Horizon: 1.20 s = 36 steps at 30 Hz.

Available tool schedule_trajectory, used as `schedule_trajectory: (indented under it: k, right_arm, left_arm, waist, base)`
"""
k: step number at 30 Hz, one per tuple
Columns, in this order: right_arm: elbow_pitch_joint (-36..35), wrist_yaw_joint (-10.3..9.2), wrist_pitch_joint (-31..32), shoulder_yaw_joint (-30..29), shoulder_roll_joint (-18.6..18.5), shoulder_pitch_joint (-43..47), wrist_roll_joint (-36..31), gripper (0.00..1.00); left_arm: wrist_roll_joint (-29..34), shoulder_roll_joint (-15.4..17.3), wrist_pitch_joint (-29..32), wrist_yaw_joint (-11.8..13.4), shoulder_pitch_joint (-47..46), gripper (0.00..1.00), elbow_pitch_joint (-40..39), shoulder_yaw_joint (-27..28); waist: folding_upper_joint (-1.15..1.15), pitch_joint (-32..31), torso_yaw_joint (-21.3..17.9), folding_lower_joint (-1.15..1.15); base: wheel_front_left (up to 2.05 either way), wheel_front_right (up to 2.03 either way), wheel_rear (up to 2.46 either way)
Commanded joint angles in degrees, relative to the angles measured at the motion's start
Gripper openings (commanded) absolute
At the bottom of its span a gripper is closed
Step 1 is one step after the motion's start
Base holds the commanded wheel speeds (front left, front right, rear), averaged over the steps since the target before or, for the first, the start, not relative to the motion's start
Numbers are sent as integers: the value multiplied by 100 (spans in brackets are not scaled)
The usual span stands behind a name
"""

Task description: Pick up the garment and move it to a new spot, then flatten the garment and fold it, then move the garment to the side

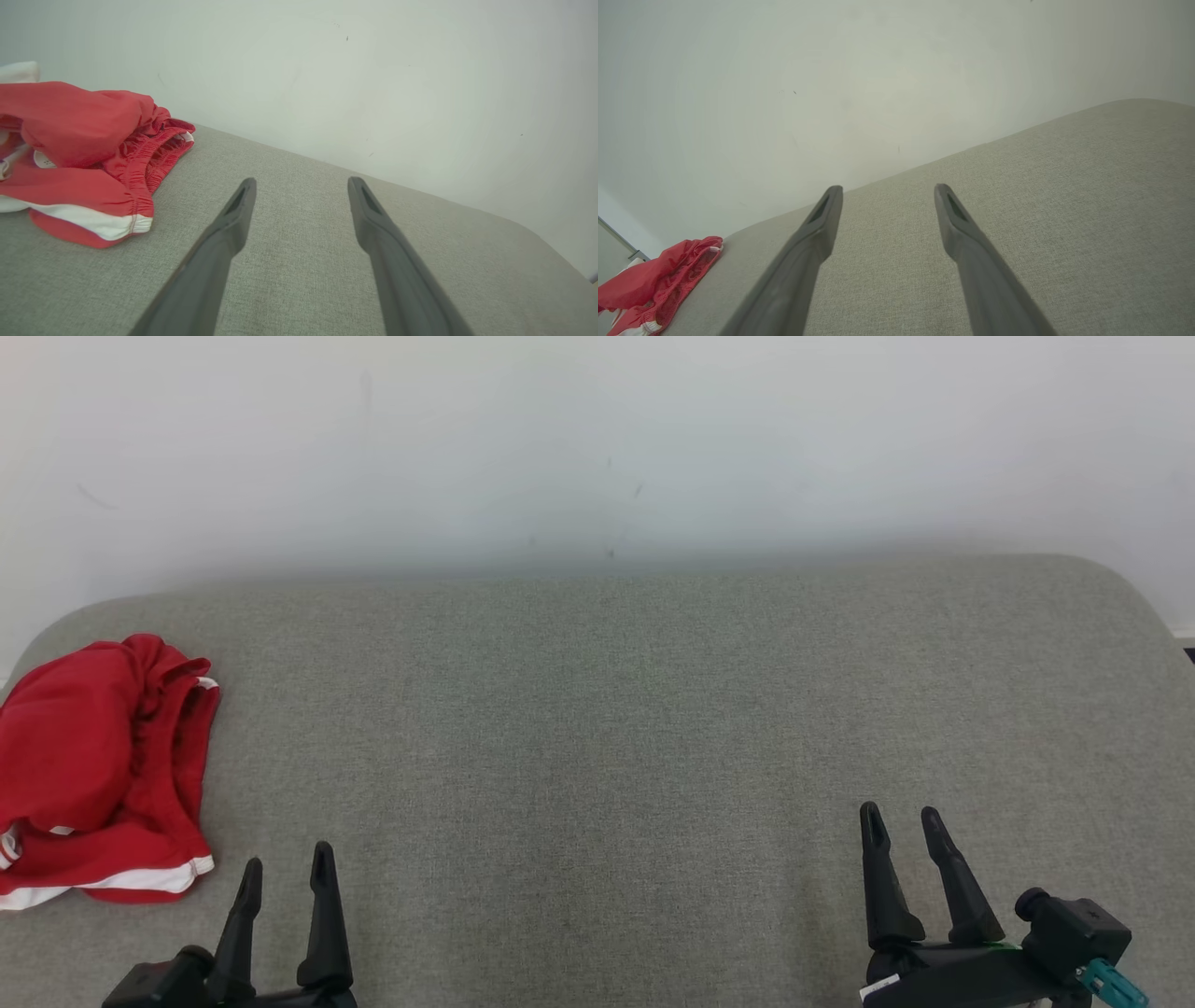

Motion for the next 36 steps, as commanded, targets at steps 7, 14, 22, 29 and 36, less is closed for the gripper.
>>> schedule_trajectory:
  k: [7,14,22,29,36]
  right_arm:
    - [-82,-9,-139,-7,-1,34,-505,100]
    - [-94,-9,-228,-72,-1,62,-863,100]
    - [-84,-10,-315,-117,-1,81,-1264,100]
    - [-69,-11,-392,-170,-1,105,-1593,100]
    - [-35,-11,-450,-195,-1,127,-1864,100]
  left_arm:
    - [442,29,-127,-28,60,100,-95,43]
    - [771,30,-217,-13,99,100,-97,95]
    - [1138,31,-304,26,117,100,9,117]
    - [1423,32,-381,50,123,100,118,162]
    - [1837,33,-436,114,100,100,280,184]
  waist:
    - [0,-8,0,0]
    - [0,-5,-9,0]
    - [0,8,-18,0]
    - [0,5,-27,0]
    - [0,-6,-29,0]
  base:
    - [0,0,0]
    - [0,0,0]
    - [0,0,0]
    - [0,0,0]
    - [0,0,0]
